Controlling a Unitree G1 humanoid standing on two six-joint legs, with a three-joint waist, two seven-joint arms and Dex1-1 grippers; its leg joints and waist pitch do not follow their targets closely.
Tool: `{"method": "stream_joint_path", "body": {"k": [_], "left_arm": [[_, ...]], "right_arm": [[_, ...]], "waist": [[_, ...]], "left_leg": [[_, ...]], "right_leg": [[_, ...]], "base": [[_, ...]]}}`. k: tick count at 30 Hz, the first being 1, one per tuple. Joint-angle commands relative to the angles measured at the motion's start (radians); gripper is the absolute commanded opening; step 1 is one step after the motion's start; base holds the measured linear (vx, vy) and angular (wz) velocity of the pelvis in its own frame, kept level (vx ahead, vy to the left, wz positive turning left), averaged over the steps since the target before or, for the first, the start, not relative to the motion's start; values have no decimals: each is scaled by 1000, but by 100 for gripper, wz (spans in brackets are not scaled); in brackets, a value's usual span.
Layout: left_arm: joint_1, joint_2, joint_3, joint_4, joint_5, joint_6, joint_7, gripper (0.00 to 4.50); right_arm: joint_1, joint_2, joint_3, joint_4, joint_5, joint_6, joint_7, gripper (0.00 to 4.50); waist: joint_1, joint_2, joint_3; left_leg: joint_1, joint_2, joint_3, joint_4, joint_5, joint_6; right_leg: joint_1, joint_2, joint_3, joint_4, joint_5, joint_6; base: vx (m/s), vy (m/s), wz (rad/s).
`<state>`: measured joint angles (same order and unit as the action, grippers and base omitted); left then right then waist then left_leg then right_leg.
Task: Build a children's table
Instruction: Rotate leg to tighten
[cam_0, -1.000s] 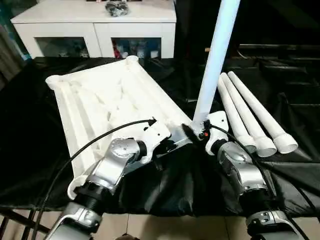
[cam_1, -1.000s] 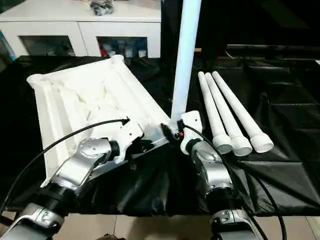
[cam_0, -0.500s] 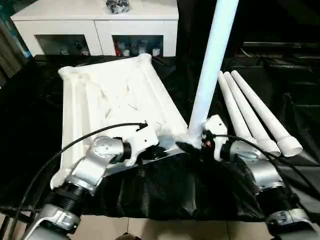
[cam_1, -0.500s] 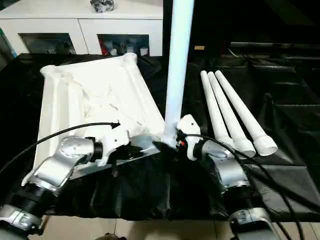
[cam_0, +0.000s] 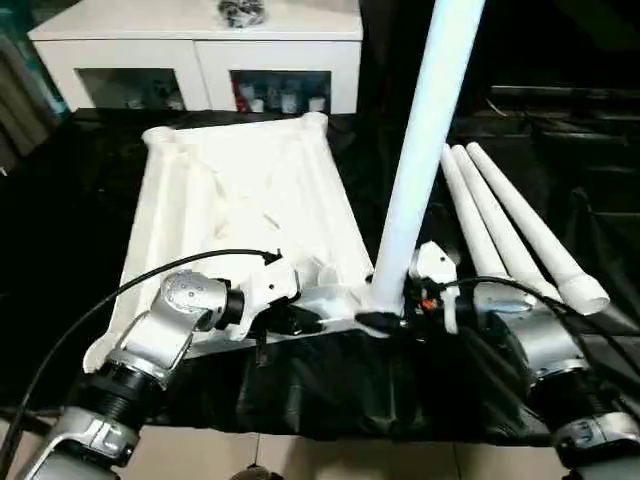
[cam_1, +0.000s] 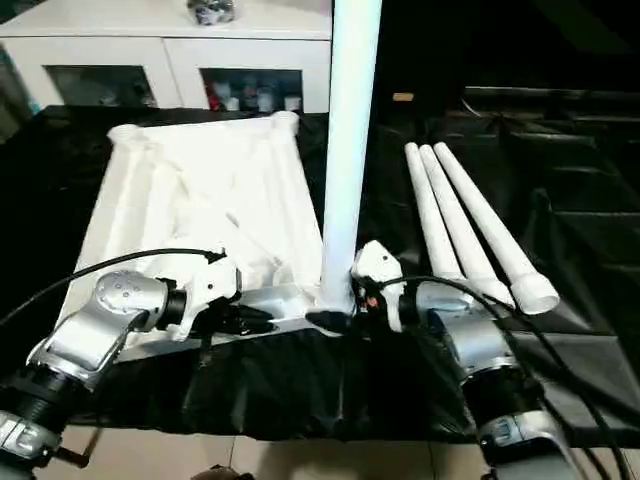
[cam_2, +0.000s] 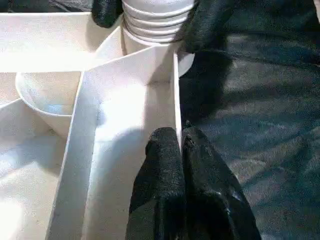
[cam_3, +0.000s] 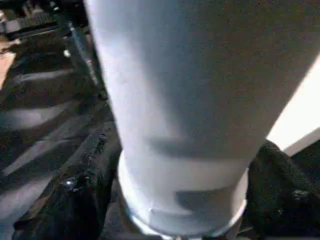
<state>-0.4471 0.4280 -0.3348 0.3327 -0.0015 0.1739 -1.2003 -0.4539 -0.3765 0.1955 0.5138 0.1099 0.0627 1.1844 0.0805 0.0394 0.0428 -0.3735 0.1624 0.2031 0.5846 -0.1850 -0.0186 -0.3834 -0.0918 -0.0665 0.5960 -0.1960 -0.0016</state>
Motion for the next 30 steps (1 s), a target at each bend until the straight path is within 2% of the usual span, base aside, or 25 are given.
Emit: {"method": "stream_joint_path", "body": {"k": [1,4,7,9,12,15,17,19,20,22,23,25,27,28,29,30], "left_arm": [[-2,6,-52,25,27,-2,-29,0],[-4,6,-50,32,26,-2,-29,0],[-4,-6,-45,35,24,5,-6,0],[-4,-17,-45,34,28,18,14,0],[-6,-44,-53,23,46,54,62,0],[-16,-146,-49,8,60,125,191,0],[-25,-196,-52,17,70,149,246,0],[-38,-252,-54,40,80,169,311,0],[-40,-259,-54,43,82,171,319,0],[-52,-311,-64,60,94,185,370,0],[-52,-317,-68,59,102,187,373,0],[-50,-314,-85,47,118,181,359,0],[-48,-307,-89,41,119,177,351,0],[-47,-304,-90,39,120,174,346,0],[-40,-276,-97,27,124,156,319,0],[-35,-256,-99,23,128,126,306,0]], "right_arm": [[-7,-5,39,1,-17,8,35,311],[-8,-6,40,-2,-11,11,42,283],[0,5,26,-9,3,20,28,277],[11,17,16,-19,11,27,4,274],[29,43,1,-33,9,57,-71,272],[66,117,-27,-59,-32,90,-285,272],[73,167,-50,-53,-46,110,-402,272],[86,228,-67,-53,-46,126,-492,272],[88,237,-68,-54,-47,127,-505,272],[94,320,-76,-54,-67,137,-639,272],[93,335,-75,-52,-71,137,-660,272],[92,349,-63,-53,-86,127,-680,342],[93,350,-70,-60,-71,136,-666,344],[92,350,-73,-62,-67,140,-664,354],[91,336,-78,-75,-64,145,-652,384],[92,318,-77,-82,-70,139,-642,384]], "waist": [[2,-4,-51],[6,-3,-53],[7,-4,-53],[7,-4,-53],[6,-4,-47],[0,-5,-38],[-7,-6,-36],[-13,-2,-34],[-16,-5,-34],[-23,-3,-31],[-29,-3,-30],[-34,-1,-32],[-35,2,-34],[-35,2,-35],[-34,1,-35],[-34,2,-37]], "left_leg": [[20,79,-36,-80,-281,18],[20,79,-34,-78,-259,24],[18,78,-35,-77,-250,30],[18,79,-34,-78,-257,29],[20,80,-36,-84,-299,12],[32,79,-41,-89,-377,-29],[32,74,-52,-93,-433,-54],[36,72,-55,-93,-464,-62],[40,70,-56,-91,-483,-59],[45,65,-57,-90,-513,-60],[40,66,-63,-94,-530,-61],[40,66,-68,-97,-551,-62],[40,66,-68,-100,-557,-61],[36,68,-69,-104,-549,-58],[37,69,-68,-106,-550,-58],[36,70,-68,-106,-546,-58]], "right_leg": [[29,-71,51,-67,-211,-257],[30,-69,50,-62,-169,-265],[32,-70,49,-61,-157,-271],[31,-71,50,-62,-171,-269],[28,-72,51,-71,-248,-251],[18,-75,55,-89,-392,-208],[17,-78,51,-99,-511,-158],[9,-78,51,-107,-559,-129],[4,-78,49,-116,-586,-114],[-5,-76,45,-126,-626,-95],[-1,-76,42,-127,-645,-80],[0,-76,39,-128,-646,-65],[1,-75,39,-129,-627,-65],[3,-74,41,-127,-578,-76],[2,-73,44,-125,-552,-84],[2,-73,45,-122,-534,-89]], "base": [[0,0,0],[0,0,0],[0,0,0],[0,0,0],[0,0,0],[0,0,0],[0,0,0],[0,0,0],[0,0,0],[0,0,0],[0,0,0],[0,0,0],[0,0,0],[0,0,0],[0,0,0],[0,0,0]]}}
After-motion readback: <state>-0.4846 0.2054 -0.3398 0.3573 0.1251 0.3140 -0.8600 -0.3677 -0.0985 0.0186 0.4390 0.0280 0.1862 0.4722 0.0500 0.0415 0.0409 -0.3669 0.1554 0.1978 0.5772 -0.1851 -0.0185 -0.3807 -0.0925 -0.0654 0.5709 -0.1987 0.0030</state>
